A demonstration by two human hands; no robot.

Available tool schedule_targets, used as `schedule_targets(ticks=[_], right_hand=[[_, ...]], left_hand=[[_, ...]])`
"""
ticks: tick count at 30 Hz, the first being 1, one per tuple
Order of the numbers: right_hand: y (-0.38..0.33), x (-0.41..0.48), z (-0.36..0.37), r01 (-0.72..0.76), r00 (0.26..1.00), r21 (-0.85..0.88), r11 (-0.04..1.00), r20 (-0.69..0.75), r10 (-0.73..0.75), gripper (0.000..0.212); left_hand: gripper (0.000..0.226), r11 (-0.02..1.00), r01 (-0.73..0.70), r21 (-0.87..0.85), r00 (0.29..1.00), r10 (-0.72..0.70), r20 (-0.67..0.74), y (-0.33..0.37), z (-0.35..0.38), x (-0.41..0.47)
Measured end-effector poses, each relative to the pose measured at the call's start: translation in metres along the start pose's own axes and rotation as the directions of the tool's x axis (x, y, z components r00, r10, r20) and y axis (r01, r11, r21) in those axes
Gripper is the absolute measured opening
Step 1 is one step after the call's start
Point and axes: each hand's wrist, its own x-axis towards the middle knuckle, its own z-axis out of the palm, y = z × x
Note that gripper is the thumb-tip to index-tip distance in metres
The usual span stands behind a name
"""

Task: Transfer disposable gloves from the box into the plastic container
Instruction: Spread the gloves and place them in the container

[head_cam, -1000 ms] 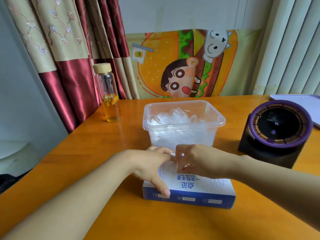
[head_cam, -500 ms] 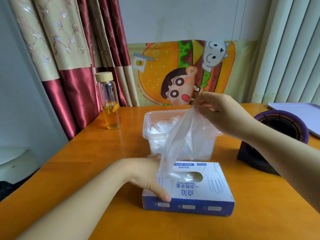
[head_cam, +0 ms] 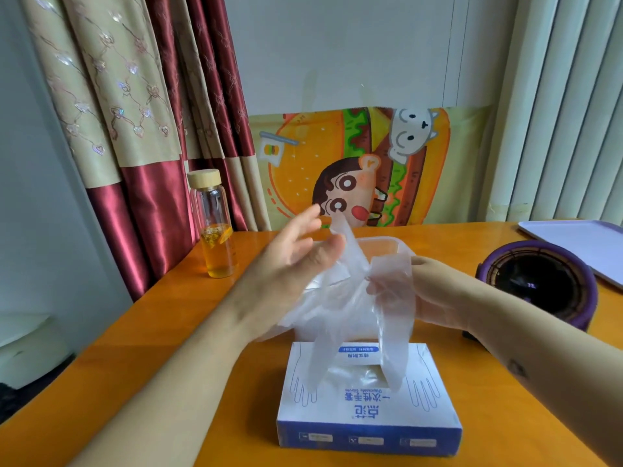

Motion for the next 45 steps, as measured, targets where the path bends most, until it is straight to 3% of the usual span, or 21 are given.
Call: schedule_targets(ticks=[6, 8, 10, 11, 13, 16, 21, 23, 26, 27, 29, 31, 33, 34, 36, 38, 42, 45], right_hand=[[0.009, 0.003, -0.004, -0.038, 0.998, 0.260, 0.965, 0.052, 0.025, 0.020], [0.014, 0.003, -0.005, -0.051, 0.998, 0.302, 0.952, 0.052, 0.037, 0.029], [0.018, 0.004, -0.005, -0.049, 0.999, 0.338, 0.940, 0.032, 0.040, 0.025], [0.020, 0.006, -0.004, -0.046, 0.999, 0.351, 0.935, 0.026, 0.039, 0.026], [0.023, 0.008, -0.004, -0.031, 0.999, 0.367, 0.930, 0.029, 0.022, 0.035], [0.025, 0.008, -0.001, -0.018, 0.999, 0.362, 0.932, 0.054, -0.002, 0.039], [0.022, 0.000, -0.001, -0.053, 0.998, 0.173, 0.984, 0.025, 0.049, 0.022], [0.015, 0.000, -0.009, -0.025, 0.996, 0.106, 0.994, -0.078, 0.034, 0.025], [-0.009, -0.006, -0.018, 0.215, 0.924, -0.107, 0.971, -0.301, -0.238, 0.014], [-0.018, -0.010, -0.017, 0.298, 0.883, -0.218, 0.929, -0.308, -0.355, 0.014], [-0.032, -0.023, -0.009, 0.386, 0.846, -0.489, 0.783, -0.151, -0.511, 0.018], [-0.033, -0.034, 0.004, 0.369, 0.881, -0.736, 0.567, 0.082, -0.467, 0.014], [-0.022, -0.035, 0.014, 0.322, 0.915, -0.865, 0.384, 0.180, -0.362, 0.012], [-0.016, -0.033, 0.017, 0.305, 0.924, -0.889, 0.341, 0.189, -0.333, 0.024], [-0.007, -0.024, 0.020, 0.252, 0.935, -0.903, 0.349, 0.134, -0.329, 0.048], [-0.005, -0.011, 0.014, 0.232, 0.915, -0.891, 0.389, 0.065, -0.398, 0.058], [-0.013, 0.015, -0.007, 0.201, 0.849, -0.837, 0.509, -0.111, -0.517, 0.056], [-0.013, 0.023, -0.007, 0.242, 0.822, -0.849, 0.470, -0.078, -0.565, 0.045]], left_hand=[[0.063, 0.988, -0.140, 0.067, 0.934, 0.154, -0.322, 0.010, -0.006, 0.006], [0.050, 0.935, -0.220, 0.279, 0.860, 0.321, -0.396, 0.007, -0.002, 0.004], [0.041, 0.833, -0.270, 0.483, 0.817, 0.464, -0.342, 0.007, 0.006, 0.001], [0.042, 0.792, -0.262, 0.552, 0.832, 0.475, -0.287, 0.007, 0.010, 0.000], [0.049, 0.738, -0.170, 0.653, 0.906, 0.378, -0.193, 0.009, 0.017, 0.003], [0.047, 0.710, -0.017, 0.704, 0.988, 0.120, -0.098, 0.001, 0.023, 0.011], [0.026, 0.837, 0.085, 0.541, 0.996, -0.053, -0.075, -0.018, 0.025, 0.029], [0.022, 0.850, 0.131, 0.511, 0.991, -0.125, -0.046, -0.020, 0.021, 0.036], [0.023, 0.831, 0.224, 0.509, 0.965, -0.261, 0.001, -0.016, 0.014, 0.050], [0.024, 0.829, 0.256, 0.497, 0.954, -0.301, 0.011, -0.013, 0.012, 0.055], [0.028, 0.831, 0.298, 0.469, 0.939, -0.344, 0.014, -0.009, 0.010, 0.068], [0.028, 0.827, 0.320, 0.463, 0.929, -0.370, 0.020, -0.004, 0.009, 0.080], [0.028, 0.818, 0.326, 0.474, 0.920, -0.390, 0.041, -0.001, 0.007, 0.091], [0.028, 0.810, 0.323, 0.489, 0.915, -0.399, 0.056, -0.001, 0.007, 0.096], [0.028, 0.798, 0.314, 0.515, 0.908, -0.411, 0.083, -0.002, 0.006, 0.105], [0.021, 0.793, 0.305, 0.527, 0.902, -0.419, 0.108, -0.005, 0.005, 0.111], [0.017, 0.798, 0.284, 0.532, 0.889, -0.427, 0.166, -0.009, 0.005, 0.121], [0.017, 0.769, 0.242, 0.591, 0.892, -0.416, 0.176, -0.014, 0.006, 0.130]])
